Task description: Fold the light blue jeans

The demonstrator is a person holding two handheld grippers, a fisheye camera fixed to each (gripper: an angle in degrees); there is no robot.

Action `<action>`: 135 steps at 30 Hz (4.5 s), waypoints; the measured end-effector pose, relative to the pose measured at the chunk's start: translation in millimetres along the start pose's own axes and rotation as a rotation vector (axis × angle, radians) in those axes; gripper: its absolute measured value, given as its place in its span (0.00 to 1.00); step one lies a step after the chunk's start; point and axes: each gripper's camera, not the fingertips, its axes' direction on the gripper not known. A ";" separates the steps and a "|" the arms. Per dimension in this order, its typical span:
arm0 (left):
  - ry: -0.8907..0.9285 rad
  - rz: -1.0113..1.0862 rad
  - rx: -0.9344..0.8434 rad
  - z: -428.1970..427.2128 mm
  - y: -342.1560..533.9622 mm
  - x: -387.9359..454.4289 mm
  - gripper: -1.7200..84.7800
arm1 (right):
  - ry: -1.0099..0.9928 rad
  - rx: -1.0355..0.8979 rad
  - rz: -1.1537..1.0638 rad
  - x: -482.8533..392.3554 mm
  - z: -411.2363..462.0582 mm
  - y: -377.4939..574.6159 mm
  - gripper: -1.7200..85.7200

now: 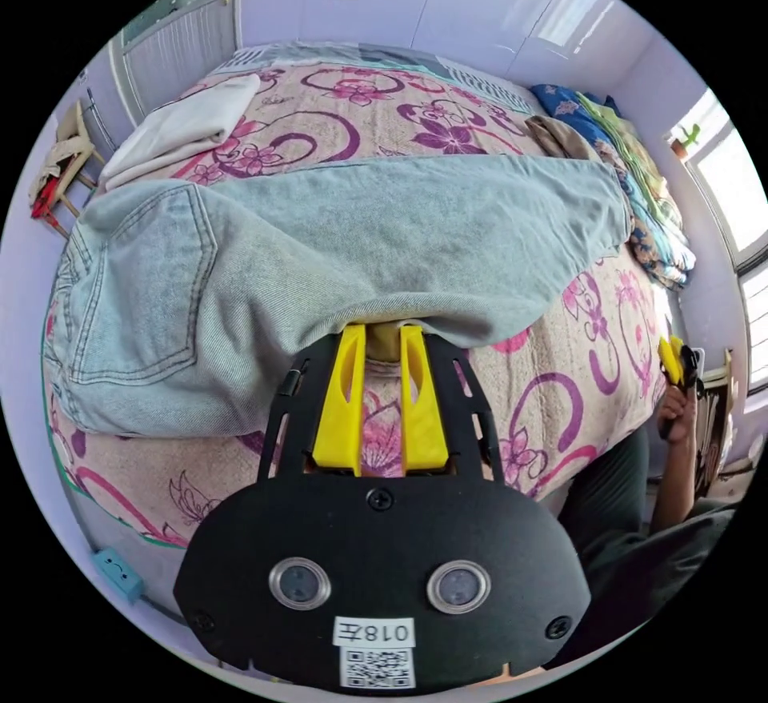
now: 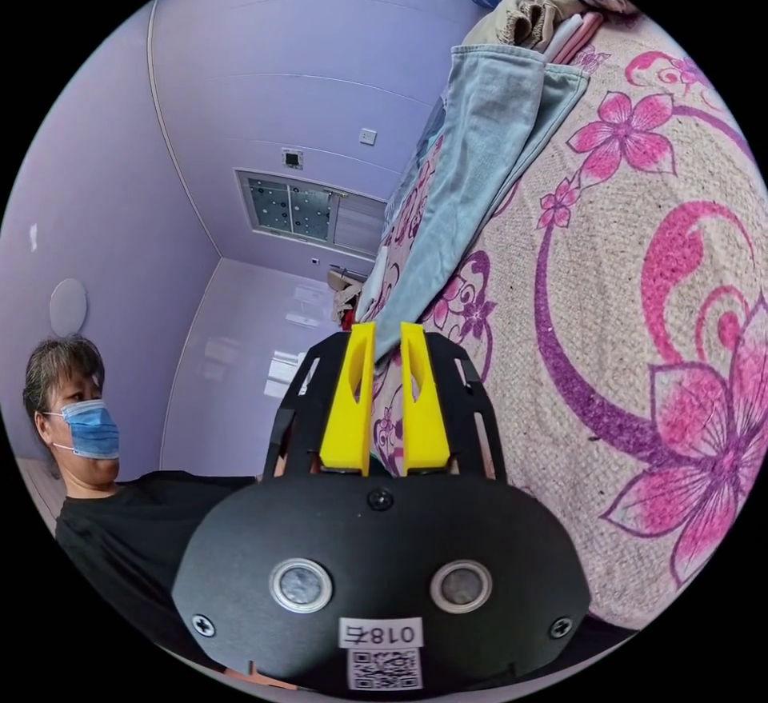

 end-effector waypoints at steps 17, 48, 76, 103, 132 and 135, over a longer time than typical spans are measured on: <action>-0.377 0.108 0.128 -1.8 58.4 72.5 0.08 | 0.123 0.121 -0.064 -1.7 -4.4 -48.0 0.09; 0.081 -0.109 0.209 -63.4 74.8 -93.2 0.02 | 0.216 0.222 0.178 72.1 -37.5 -188.3 0.16; 0.076 -0.041 0.219 -55.8 86.9 -149.9 0.02 | 0.383 0.215 -0.036 28.3 5.4 -142.6 0.03; 0.198 -0.005 0.045 -37.3 260.0 -267.6 0.10 | 0.620 0.231 0.161 23.9 -54.5 138.1 0.07; 0.239 -0.764 0.651 49.1 392.2 -539.6 0.10 | 0.591 -1.062 -1.131 -110.6 673.9 133.5 0.06; 0.303 -0.755 0.683 57.7 405.8 -546.7 0.10 | 0.594 -1.087 -1.188 -119.9 676.4 143.1 0.04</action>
